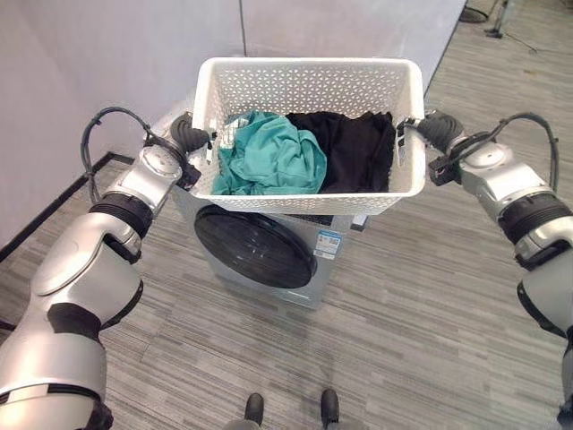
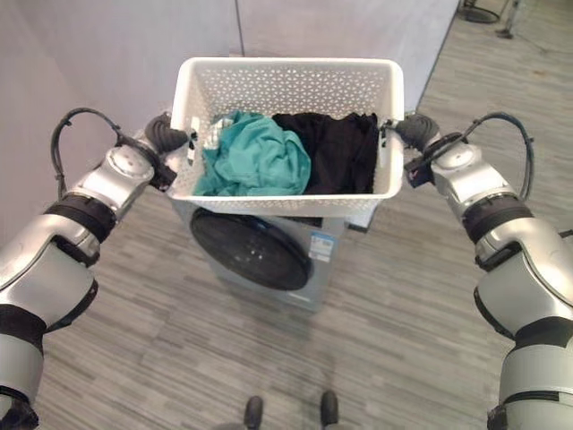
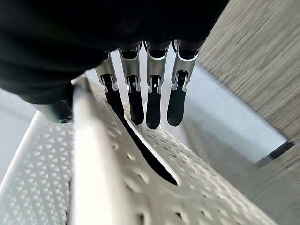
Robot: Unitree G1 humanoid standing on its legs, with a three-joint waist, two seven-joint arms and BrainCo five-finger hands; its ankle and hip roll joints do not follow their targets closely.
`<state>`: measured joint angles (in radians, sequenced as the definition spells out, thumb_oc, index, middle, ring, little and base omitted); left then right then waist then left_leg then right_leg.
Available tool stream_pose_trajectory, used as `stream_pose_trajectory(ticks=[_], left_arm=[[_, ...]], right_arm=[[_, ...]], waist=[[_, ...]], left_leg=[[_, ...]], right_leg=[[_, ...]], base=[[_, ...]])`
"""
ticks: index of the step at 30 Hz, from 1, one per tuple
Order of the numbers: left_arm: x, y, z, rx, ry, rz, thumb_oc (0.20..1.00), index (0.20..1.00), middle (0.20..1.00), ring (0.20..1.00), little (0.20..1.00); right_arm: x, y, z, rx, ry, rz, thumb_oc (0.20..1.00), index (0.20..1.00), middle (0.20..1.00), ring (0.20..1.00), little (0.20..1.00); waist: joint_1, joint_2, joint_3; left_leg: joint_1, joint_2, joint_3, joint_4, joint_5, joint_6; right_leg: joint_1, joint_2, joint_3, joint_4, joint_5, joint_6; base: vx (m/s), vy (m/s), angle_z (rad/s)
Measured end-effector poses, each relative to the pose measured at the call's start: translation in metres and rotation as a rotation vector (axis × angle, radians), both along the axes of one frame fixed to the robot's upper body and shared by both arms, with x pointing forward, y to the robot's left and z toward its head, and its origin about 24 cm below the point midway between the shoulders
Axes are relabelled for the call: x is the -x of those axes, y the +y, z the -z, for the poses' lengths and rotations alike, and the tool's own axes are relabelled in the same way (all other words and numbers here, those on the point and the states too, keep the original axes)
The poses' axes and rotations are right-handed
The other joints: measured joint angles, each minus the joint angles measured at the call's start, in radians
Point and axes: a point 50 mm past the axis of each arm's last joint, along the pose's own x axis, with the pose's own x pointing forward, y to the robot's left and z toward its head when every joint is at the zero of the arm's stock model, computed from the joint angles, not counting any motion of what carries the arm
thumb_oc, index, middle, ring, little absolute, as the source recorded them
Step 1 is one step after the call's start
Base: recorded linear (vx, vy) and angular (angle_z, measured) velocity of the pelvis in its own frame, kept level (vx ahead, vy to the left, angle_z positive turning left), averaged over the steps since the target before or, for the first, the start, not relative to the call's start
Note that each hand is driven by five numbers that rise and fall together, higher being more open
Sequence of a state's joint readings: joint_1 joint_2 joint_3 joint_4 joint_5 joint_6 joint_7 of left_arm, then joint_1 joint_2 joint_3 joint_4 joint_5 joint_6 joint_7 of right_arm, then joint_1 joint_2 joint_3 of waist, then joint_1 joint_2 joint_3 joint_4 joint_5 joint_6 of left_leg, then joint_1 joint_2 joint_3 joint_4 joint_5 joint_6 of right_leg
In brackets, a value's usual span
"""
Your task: Grab the laundry basket,head to the washer,open it,put in the laundry and shut it.
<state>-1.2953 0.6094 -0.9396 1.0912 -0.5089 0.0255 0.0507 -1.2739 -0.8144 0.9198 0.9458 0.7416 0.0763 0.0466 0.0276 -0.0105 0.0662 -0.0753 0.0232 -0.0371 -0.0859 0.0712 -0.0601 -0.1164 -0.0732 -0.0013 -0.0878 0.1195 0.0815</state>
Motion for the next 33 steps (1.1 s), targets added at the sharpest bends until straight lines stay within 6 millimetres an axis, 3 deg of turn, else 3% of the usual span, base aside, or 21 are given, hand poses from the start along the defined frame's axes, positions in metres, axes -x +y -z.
stream_pose_trajectory(ticks=[9,18,22,24,26,30,31,32,33], left_arm=[[-0.002,0.009,-0.032,-0.018,-0.08,-0.05,0.2,0.2,0.2,0.2,0.2],[-0.001,0.015,-0.033,0.008,-0.089,-0.082,0.2,0.2,0.2,0.2,0.2],[0.003,0.038,-0.027,0.005,-0.075,-0.147,0.2,0.2,0.2,0.2,0.2],[0.009,0.06,-0.023,0.0,-0.063,-0.206,0.2,0.2,0.2,0.2,0.2],[0.008,0.056,-0.008,0.033,-0.042,-0.206,0.2,0.2,0.2,0.2,0.2],[0.006,0.042,0.009,0.094,-0.033,-0.173,0.2,0.2,0.2,0.2,0.2],[0.005,0.037,0.011,0.117,-0.036,-0.158,0.2,0.2,0.2,0.2,0.2],[0.005,0.036,0.01,0.107,-0.038,-0.148,0.2,0.2,0.2,0.2,0.2],[0.007,0.035,0.02,0.106,-0.015,-0.142,0.2,0.2,0.2,0.2,0.2]], right_arm=[[-0.006,0.01,-0.021,-0.014,-0.081,-0.013,0.2,0.2,0.2,0.2,0.2],[-0.009,0.017,-0.017,-0.018,-0.07,-0.024,0.2,0.2,0.2,0.2,0.2],[-0.013,0.041,-0.008,-0.034,-0.061,-0.067,0.2,0.2,0.2,0.2,0.2],[-0.016,0.064,0.006,-0.054,-0.04,-0.104,0.2,0.2,0.2,0.2,0.2],[-0.016,0.064,0.02,-0.058,-0.003,-0.092,0.2,0.2,0.2,0.2,0.2],[-0.013,0.05,0.026,-0.069,0.005,-0.062,0.2,0.2,0.2,0.2,0.2],[-0.012,0.044,0.021,-0.063,-0.01,-0.054,0.2,0.2,0.2,0.2,0.2],[-0.011,0.041,0.014,-0.058,-0.026,-0.054,0.2,0.2,0.2,0.2,0.2],[-0.01,0.04,0.013,-0.05,-0.025,-0.064,0.2,0.2,0.2,0.2,0.2]], waist=[[0.006,-0.004,-0.013],[0.008,-0.021,-0.024],[0.019,-0.035,-0.028],[0.08,-0.07,-0.027],[0.084,-0.076,-0.025],[0.073,-0.077,-0.017],[0.076,-0.082,0.023],[0.084,-0.093,0.069],[0.104,-0.09,0.087]], left_leg=[[-0.07,-0.005,0.074,0.01,-0.006,0.0],[-0.066,-0.015,0.078,0.013,-0.011,0.015],[-0.033,-0.002,0.121,0.011,-0.018,0.016],[0.021,0.026,0.207,0.01,-0.042,0.002],[0.049,0.045,0.186,0.015,-0.046,-0.004],[0.011,0.06,0.111,0.089,-0.065,-0.026],[-0.055,0.061,0.058,0.248,-0.087,-0.06],[-0.135,0.049,0.006,0.429,-0.086,-0.067],[-0.191,0.036,-0.043,0.537,-0.083,-0.083]], right_leg=[[-0.1,-0.001,0.075,-0.008,0.015,0.007],[-0.1,-0.011,0.076,-0.008,0.025,0.022],[-0.091,0.003,0.082,0.001,0.049,0.014],[-0.087,0.037,0.023,0.0,0.074,-0.001],[-0.047,0.051,0.01,0.0,0.058,-0.021],[-0.019,0.061,-0.058,0.001,0.031,-0.048],[-0.004,0.061,-0.087,0.025,0.006,-0.078],[-0.005,0.047,-0.088,0.064,-0.023,-0.096],[0.005,0.045,-0.087,0.067,-0.026,-0.096]], base=[[0.1,0.045,-0.22],[0.06,0.008,-0.04],[0.04,-0.059,-0.31],[0.1,-0.135,-1.05],[0.04,-0.157,-0.14],[-0.01,-0.14,0.54],[-0.02,-0.111,0.67],[0.04,-0.037,0.51],[0.18,0.05,0.15]])
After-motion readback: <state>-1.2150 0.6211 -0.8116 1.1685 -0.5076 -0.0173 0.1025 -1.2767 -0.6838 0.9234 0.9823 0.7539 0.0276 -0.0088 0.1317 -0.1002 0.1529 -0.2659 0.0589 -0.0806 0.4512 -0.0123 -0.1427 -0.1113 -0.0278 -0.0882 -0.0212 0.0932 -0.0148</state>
